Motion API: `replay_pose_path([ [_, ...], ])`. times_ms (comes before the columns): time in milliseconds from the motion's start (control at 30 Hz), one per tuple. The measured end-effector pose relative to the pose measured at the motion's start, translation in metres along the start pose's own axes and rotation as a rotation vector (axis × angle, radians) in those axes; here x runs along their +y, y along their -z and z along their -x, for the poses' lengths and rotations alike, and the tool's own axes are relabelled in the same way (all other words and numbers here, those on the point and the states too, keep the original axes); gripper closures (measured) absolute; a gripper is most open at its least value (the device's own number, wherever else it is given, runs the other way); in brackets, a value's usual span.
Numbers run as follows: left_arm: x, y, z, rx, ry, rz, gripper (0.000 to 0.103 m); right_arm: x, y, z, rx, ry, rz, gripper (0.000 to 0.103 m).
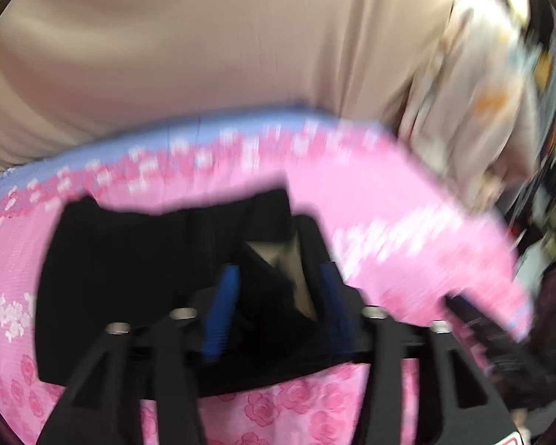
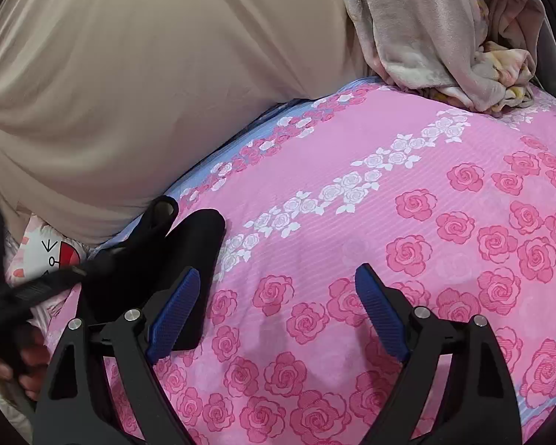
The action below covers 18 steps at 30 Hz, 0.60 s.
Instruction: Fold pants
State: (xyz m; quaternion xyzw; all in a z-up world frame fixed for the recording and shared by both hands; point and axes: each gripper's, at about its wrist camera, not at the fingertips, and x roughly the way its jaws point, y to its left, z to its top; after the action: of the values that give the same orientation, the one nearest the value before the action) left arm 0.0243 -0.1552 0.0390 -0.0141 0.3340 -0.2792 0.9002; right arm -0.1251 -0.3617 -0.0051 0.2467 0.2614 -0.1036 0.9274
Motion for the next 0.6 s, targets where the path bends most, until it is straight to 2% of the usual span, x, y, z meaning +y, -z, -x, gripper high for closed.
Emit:
replay_pose_path([
  [33, 0.003, -0.004, 0.013, -0.049, 0.01, 0.008, 0.035, 0.003, 0.0, 0.0, 0.0, 0.006, 0.01, 0.019],
  [67, 0.009, -0.011, 0.034, -0.123, 0.025, 0.01, 0.033, 0.007, -0.001, -0.001, 0.002, 0.01, 0.021, 0.019],
  [100, 0.011, -0.015, 0.042, -0.15, 0.023, 0.004, 0.032, 0.013, -0.003, -0.001, 0.011, -0.003, 0.027, 0.019],
  [167, 0.022, -0.026, 0.063, -0.205, -0.036, -0.015, 0.032, 0.025, -0.008, -0.001, 0.026, -0.056, 0.023, 0.019],
  [233, 0.046, -0.031, 0.072, -0.217, -0.131, 0.005, 0.027, 0.047, -0.011, -0.004, 0.058, -0.143, 0.042, 0.019],
  [300, 0.07, -0.03, 0.069, -0.185, -0.197, 0.036, 0.026, 0.072, -0.011, -0.011, 0.096, -0.195, 0.085, 0.019],
  [367, 0.112, -0.023, 0.057, -0.102, -0.268, 0.115, 0.026, 0.097, -0.009, -0.02, 0.121, -0.207, 0.142, 0.019],
  [500, 0.178, 0.006, 0.033, 0.03, -0.328, 0.258, 0.026, 0.152, -0.002, -0.031, 0.115, -0.206, 0.278, 0.021],
  [533, 0.194, 0.014, 0.027, 0.066, -0.35, 0.288, 0.027, 0.167, 0.001, -0.031, 0.117, -0.219, 0.328, 0.033],
  [600, 0.214, 0.029, 0.022, 0.102, -0.372, 0.325, 0.027, 0.198, 0.015, -0.038, 0.15, -0.223, 0.431, 0.051],
])
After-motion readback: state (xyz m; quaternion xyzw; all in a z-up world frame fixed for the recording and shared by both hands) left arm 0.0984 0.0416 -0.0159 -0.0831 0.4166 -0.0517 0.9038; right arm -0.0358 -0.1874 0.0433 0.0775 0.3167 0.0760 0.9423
